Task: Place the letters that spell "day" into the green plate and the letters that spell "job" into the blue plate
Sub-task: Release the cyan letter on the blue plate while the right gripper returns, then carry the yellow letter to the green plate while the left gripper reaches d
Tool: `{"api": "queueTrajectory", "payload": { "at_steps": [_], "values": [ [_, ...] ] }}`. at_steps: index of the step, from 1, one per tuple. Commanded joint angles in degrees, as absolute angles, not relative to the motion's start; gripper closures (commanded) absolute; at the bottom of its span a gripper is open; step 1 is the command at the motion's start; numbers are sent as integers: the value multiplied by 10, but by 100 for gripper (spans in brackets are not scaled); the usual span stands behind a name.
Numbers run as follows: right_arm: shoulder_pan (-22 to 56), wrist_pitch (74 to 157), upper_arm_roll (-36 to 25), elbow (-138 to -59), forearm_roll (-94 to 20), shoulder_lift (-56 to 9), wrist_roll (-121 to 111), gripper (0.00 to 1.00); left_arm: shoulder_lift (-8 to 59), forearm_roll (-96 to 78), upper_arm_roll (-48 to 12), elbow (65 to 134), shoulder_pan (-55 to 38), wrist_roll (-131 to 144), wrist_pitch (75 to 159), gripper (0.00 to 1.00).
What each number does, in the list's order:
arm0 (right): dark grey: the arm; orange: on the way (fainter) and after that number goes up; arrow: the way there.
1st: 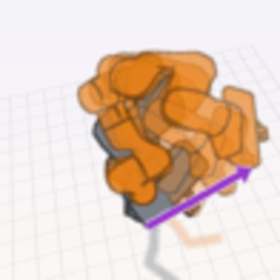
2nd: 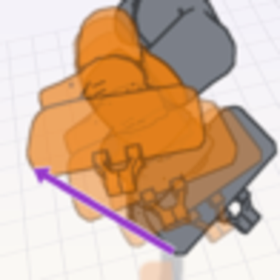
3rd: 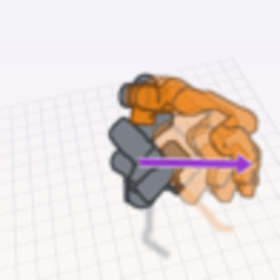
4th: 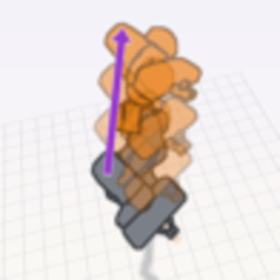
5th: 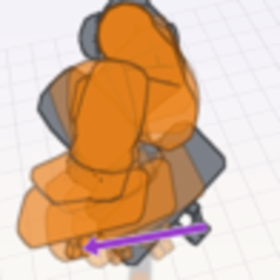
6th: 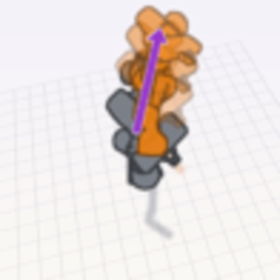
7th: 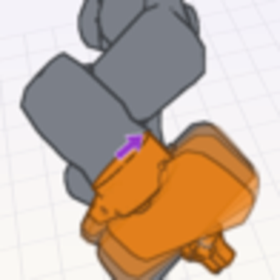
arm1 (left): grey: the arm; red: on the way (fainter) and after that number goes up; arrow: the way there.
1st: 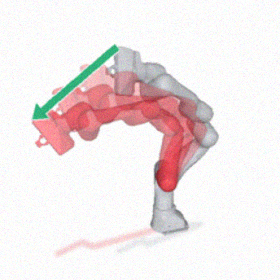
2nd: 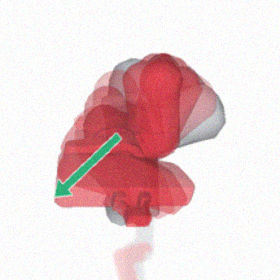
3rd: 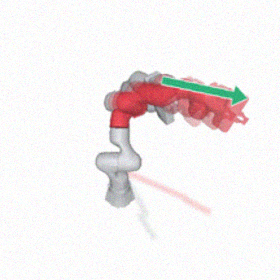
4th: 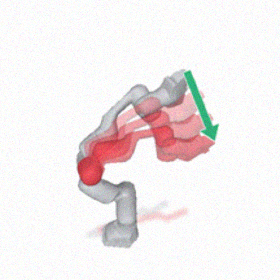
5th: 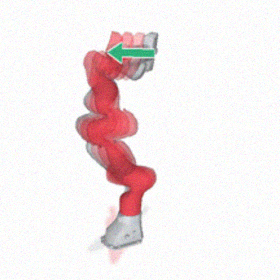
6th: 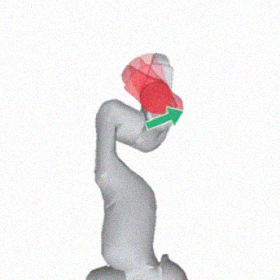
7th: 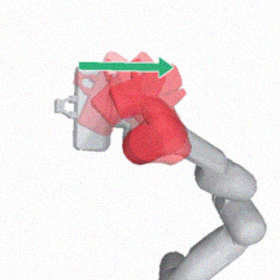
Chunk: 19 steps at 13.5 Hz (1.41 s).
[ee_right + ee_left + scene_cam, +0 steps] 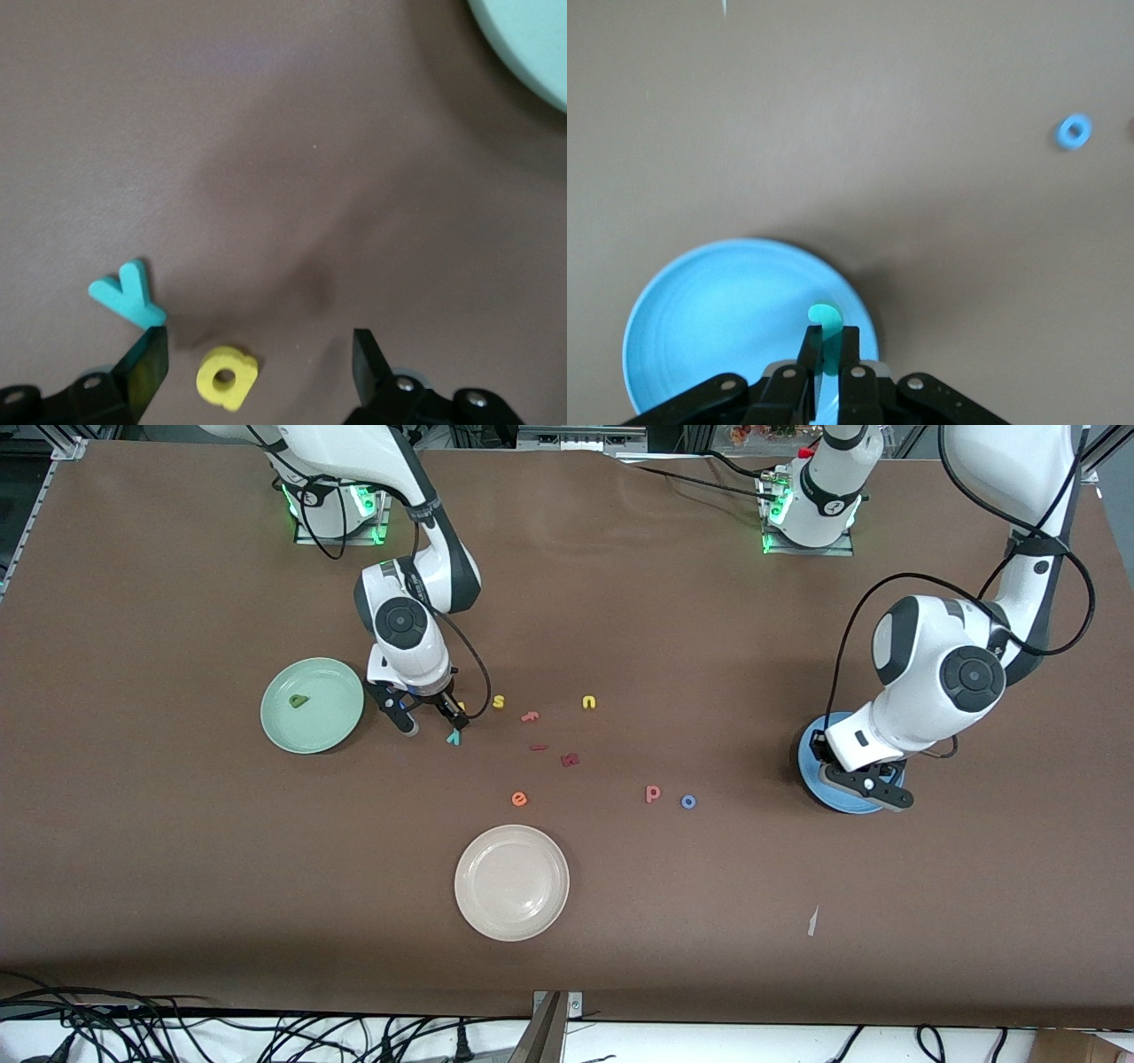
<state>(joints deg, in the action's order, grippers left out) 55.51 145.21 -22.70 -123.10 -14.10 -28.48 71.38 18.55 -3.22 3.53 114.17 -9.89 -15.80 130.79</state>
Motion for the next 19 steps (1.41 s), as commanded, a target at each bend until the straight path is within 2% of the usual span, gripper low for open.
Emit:
{"api": "queueTrajectory", "payload": {
  "at_steps": [1, 4, 5, 6, 7, 9, 13, 16, 17, 18, 19],
  "values": [
    [561, 1456, -234, -1223, -148, -287, 719, 12, 165, -19, 24, 1184, -79, -177, 1325, 100],
    [566, 1457, -224, -1223, -152, -287, 719, 23, 177, -19, 24, 1206, -70, -190, 1364, 100],
    [565, 1457, -222, -1223, -160, -287, 719, 23, 179, -19, 24, 1205, -69, -191, 1367, 90],
    [566, 1461, -221, -1223, -162, -287, 718, 23, 179, -18, 24, 1204, -69, -191, 1367, 73],
    [565, 1465, -219, -1223, -163, -287, 718, 23, 179, -18, 24, 1202, -70, -191, 1367, 62],
    [565, 1465, -219, -1223, -163, -287, 717, 23, 178, -18, 22, 1199, -71, -191, 1367, 51],
    [565, 1465, -218, -1223, -163, -289, 717, 24, 183, -27, 4, 1176, -100, -186, 1369, 49],
    [566, 1466, -211, -1223, -166, -296, 718, 32, 218, -57, 3, 1137, -169, -177, 1397, 49],
    [565, 1466, -211, -1223, -167, -297, 717, 36, 237, -93, 3, 1128, -190, -172, 1411, 49],
    [565, 1466, -211, -1223, -167, -297, 714, 44, 259, -124, 4, 1113, -212, -167, 1425, 49],
    [565, 1466, -211, -1223, -167, -297, 714, 60, 285, -144, 4, 1092, -232, -157, 1438, 49]
  ]
}}
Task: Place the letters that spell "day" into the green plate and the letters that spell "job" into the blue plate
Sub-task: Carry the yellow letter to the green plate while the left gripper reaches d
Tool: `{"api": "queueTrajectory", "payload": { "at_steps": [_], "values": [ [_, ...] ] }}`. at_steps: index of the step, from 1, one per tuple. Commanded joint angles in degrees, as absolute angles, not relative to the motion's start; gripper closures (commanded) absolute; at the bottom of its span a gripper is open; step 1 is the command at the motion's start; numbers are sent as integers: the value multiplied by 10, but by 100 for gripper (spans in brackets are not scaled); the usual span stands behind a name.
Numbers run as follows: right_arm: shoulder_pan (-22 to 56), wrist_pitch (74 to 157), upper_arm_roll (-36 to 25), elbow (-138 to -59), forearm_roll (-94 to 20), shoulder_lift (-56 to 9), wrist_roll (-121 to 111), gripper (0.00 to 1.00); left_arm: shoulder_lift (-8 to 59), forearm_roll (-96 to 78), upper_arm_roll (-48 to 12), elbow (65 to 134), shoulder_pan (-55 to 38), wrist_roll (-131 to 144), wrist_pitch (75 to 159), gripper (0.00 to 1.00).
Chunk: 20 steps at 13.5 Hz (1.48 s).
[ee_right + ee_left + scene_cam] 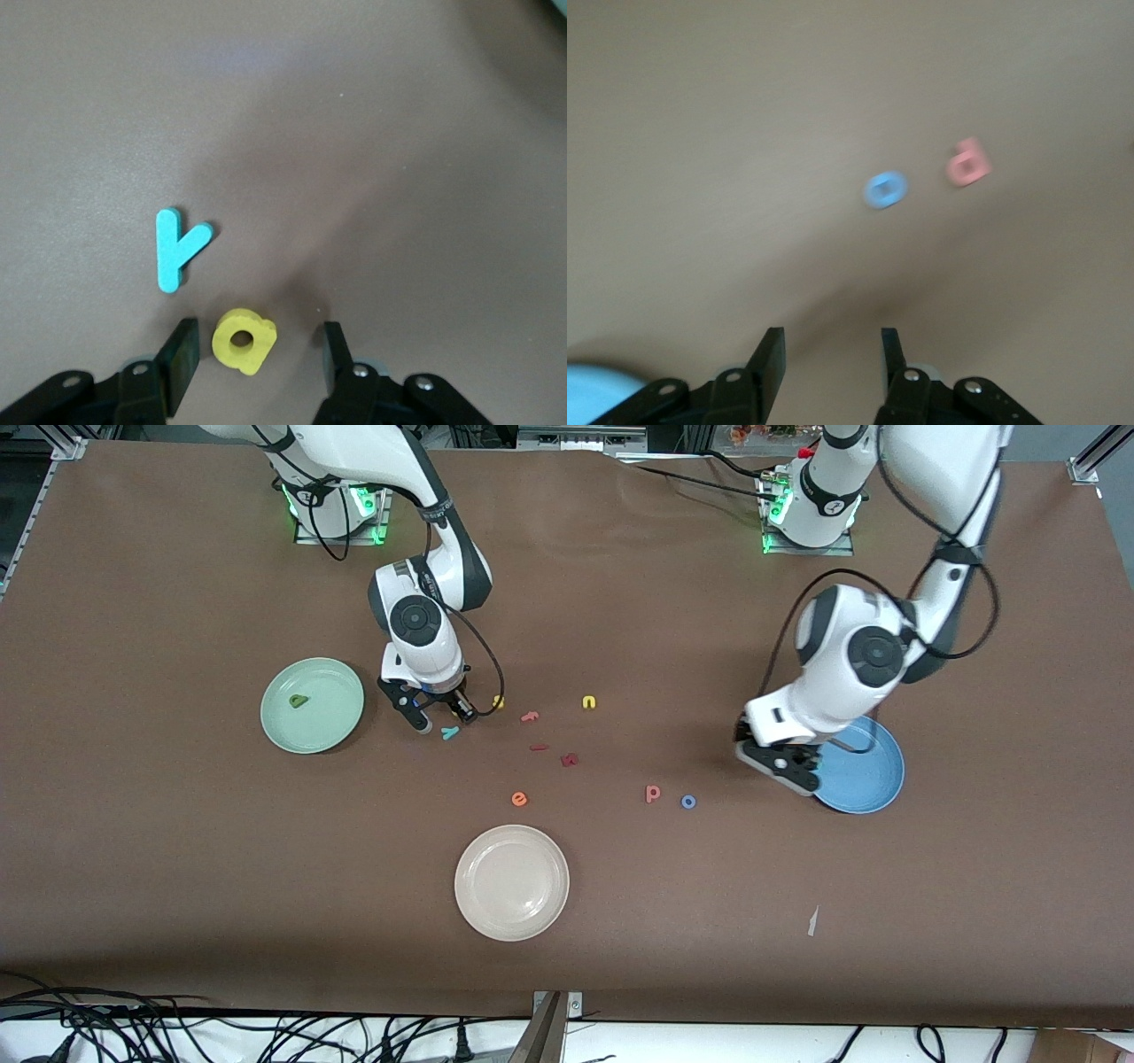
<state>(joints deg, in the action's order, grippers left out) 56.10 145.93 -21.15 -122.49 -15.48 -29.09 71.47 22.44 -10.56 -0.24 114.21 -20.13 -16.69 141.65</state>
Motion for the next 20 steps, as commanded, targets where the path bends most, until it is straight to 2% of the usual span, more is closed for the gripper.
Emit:
{"api": "queueTrajectory", "payload": {
  "at_steps": [1, 2, 3, 6, 10, 11, 13, 17, 18, 19, 20],
  "values": [
    [565, 1466, -211, -1223, -167, -296, 710, 82, 303, -148, 4, 1073, -249, -136, 1442, 48],
    [565, 1464, -211, -1223, -167, -294, 707, 96, 321, -149, 4, 1054, -261, -105, 1442, 48],
    [565, 1460, -212, -1223, -167, -292, 701, 100, 336, -149, 4, 1036, -271, -72, 1442, 48],
    [563, 1442, -226, -1220, -167, -268, 677, 100, 375, -149, 4, 983, -287, 21, 1442, 48],
    [563, 1260, -316, -1193, -167, -214, 548, 100, 410, -150, 5, 948, -294, 61, 1442, 48],
    [563, 1239, -345, -1194, -167, -206, 502, 100, 411, -150, 5, 948, -294, 62, 1443, 48],
    [563, 1226, -399, -1203, -167, -207, 432, 100, 416, -150, 5, 949, -294, 62, 1450, 48],
    [562, 1251, -455, -1247, -170, -207, 286, 99, 436, -152, 5, 950, -301, 62, 1467, 47],
    [562, 1265, -460, -1261, -173, -207, 269, 87, 439, -156, 5, 950, -301, 62, 1468, 47],
    [562, 1271, -461, -1269, -184, -207, 266, 55, 441, -161, 5, 950, -301, 62, 1468, 47],
    [562, 1271, -461, -1273, -190, -209, 266, 12, 444, -163, 5, 950, -301, 62, 1468, 47]
  ]
}}
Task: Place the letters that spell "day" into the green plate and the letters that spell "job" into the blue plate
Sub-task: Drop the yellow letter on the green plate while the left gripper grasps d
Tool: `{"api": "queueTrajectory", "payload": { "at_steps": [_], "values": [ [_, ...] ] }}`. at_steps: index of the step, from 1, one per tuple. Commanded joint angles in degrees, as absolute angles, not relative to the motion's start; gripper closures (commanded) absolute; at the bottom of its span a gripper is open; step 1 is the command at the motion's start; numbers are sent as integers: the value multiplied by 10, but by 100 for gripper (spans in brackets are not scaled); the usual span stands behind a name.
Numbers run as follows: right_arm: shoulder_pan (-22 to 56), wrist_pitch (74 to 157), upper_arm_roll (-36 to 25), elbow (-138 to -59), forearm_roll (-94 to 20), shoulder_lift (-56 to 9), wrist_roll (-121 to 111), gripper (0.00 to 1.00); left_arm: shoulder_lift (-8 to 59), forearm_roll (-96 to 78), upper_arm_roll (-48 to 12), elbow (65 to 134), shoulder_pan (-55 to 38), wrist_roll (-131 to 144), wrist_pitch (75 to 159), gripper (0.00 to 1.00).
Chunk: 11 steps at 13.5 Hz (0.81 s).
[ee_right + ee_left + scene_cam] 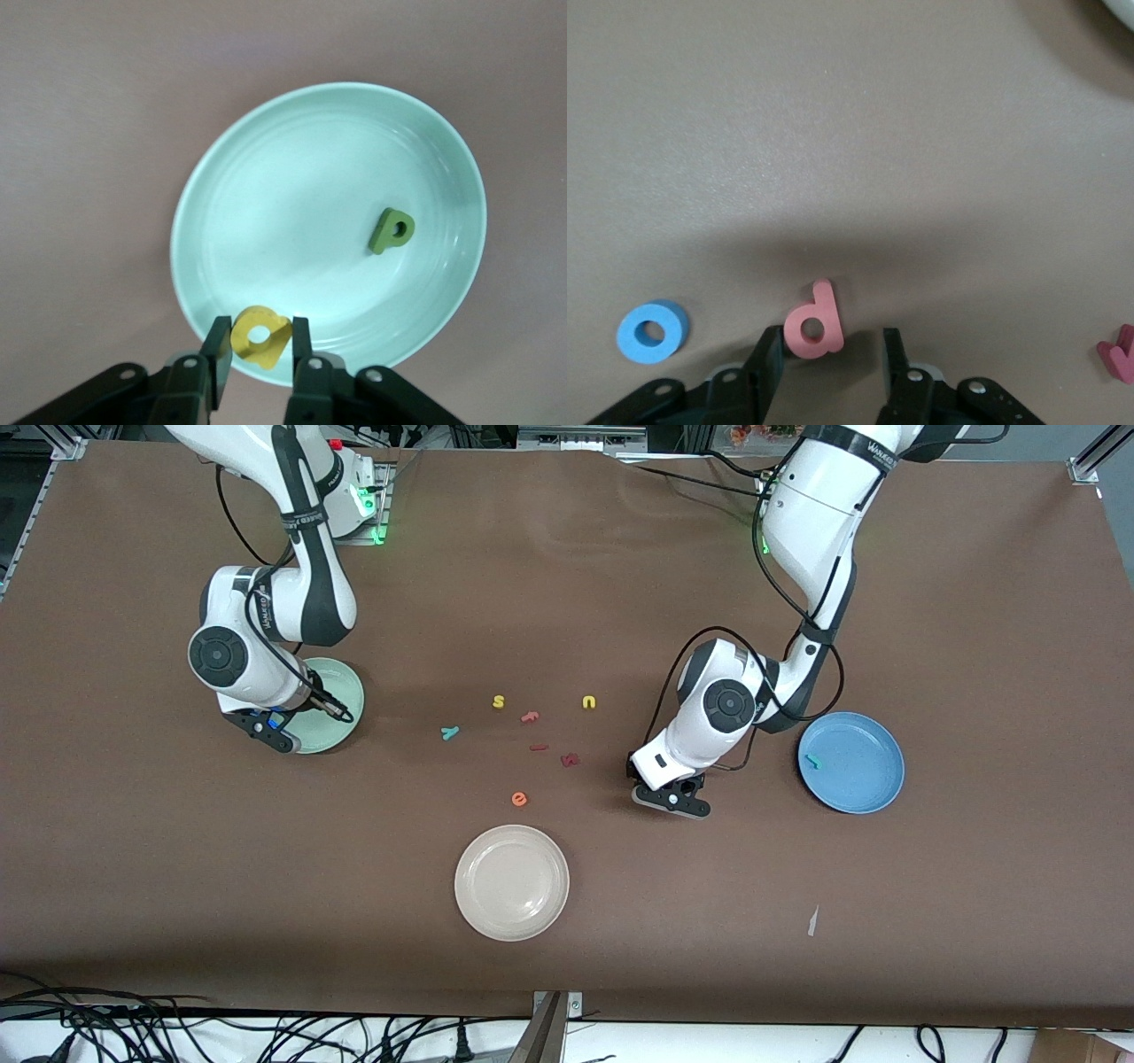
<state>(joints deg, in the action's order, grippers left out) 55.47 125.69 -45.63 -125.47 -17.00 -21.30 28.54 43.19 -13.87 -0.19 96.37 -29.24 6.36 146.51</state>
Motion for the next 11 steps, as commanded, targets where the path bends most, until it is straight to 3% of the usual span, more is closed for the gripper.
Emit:
{"api": "queueTrajectory", "payload": {
  "at_steps": [1, 5, 7, 11],
  "values": [
    [562, 1267, -461, -1272, -190, -210, 268, 0, 444, -163, 5, 950, -301, 62, 1469, 47],
    [569, 1260, -458, -1255, -190, -208, 298, 0, 447, -163, 6, 949, -301, 60, 1469, 58],
    [582, 1255, -444, -1225, -189, -215, 345, 0, 447, -163, 7, 949, -301, 59, 1480, 71],
    [585, 1264, -386, -1144, -193, -275, 513, 1, 451, -162, 7, 950, -301, 55, 1482, 85]
  ]
}}
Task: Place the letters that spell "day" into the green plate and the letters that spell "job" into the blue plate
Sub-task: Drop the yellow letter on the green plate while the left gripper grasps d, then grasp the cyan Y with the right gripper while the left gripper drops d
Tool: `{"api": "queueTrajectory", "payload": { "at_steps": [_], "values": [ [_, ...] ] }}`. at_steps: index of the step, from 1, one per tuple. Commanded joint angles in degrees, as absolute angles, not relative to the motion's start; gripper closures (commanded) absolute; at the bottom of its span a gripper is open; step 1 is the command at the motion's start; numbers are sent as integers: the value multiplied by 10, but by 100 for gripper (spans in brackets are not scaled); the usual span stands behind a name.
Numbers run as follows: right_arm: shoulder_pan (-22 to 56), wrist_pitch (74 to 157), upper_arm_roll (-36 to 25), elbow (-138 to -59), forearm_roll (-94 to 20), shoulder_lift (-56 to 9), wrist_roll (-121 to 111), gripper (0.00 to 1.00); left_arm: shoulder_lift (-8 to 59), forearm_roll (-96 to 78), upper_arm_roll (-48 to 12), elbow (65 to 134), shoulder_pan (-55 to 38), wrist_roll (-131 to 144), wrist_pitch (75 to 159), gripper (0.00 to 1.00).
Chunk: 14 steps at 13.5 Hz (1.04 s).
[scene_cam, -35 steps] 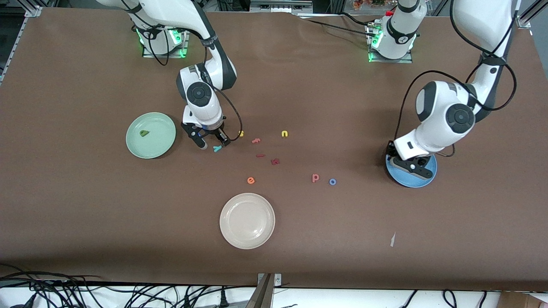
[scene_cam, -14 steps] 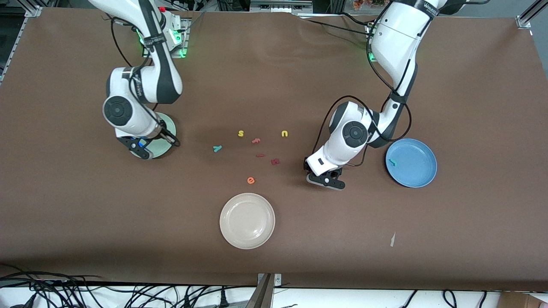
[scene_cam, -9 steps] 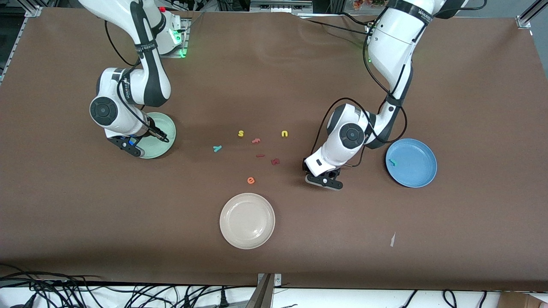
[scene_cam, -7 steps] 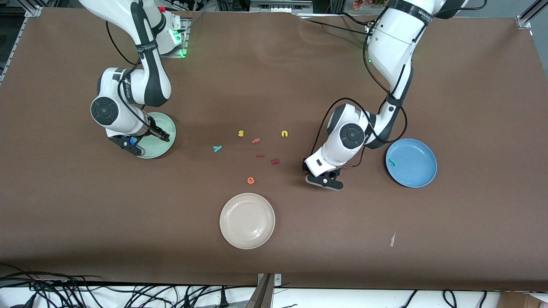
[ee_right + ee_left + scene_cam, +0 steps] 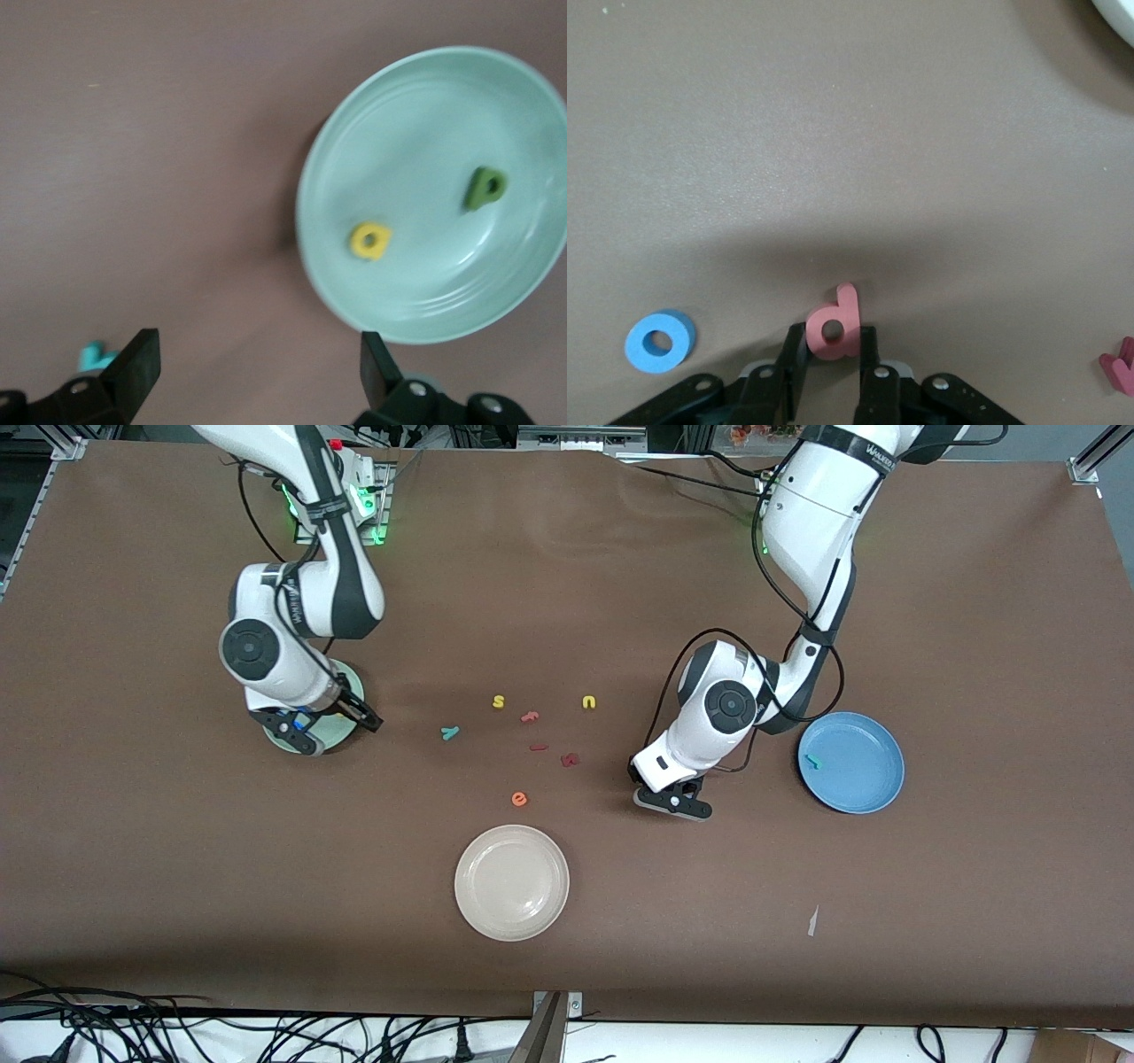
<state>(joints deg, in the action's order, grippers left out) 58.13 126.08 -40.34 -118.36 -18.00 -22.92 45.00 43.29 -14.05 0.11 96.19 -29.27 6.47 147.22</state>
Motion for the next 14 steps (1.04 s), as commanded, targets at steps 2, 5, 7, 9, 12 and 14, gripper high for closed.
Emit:
{"api": "queueTrajectory", "payload": {
  "at_steps": [2, 5, 7, 9, 12, 14],
  "values": [
    [585, 1309, -355, -1142, -204, -295, 582, 1, 449, -162, 7, 950, -301, 54, 1482, 89],
    [586, 1353, -316, -1144, -211, -313, 661, 2, 433, -160, 9, 952, -301, 53, 1481, 90],
    [586, 1380, -295, -1145, -211, -331, 688, 5, 400, -157, 17, 967, -294, 53, 1465, 90],
    [586, 1412, -280, -1144, -211, -344, 700, 12, 367, -156, 17, 976, -276, 51, 1427, 90],
    [587, 1416, -279, -1144, -211, -347, 705, 21, 300, -153, 17, 1036, -224, -1, 1396, 90],
    [588, 1429, -279, -1144, -211, -355, 705, 38, 265, -153, 17, 1079, -185, -64, 1396, 90]
  ]
}}
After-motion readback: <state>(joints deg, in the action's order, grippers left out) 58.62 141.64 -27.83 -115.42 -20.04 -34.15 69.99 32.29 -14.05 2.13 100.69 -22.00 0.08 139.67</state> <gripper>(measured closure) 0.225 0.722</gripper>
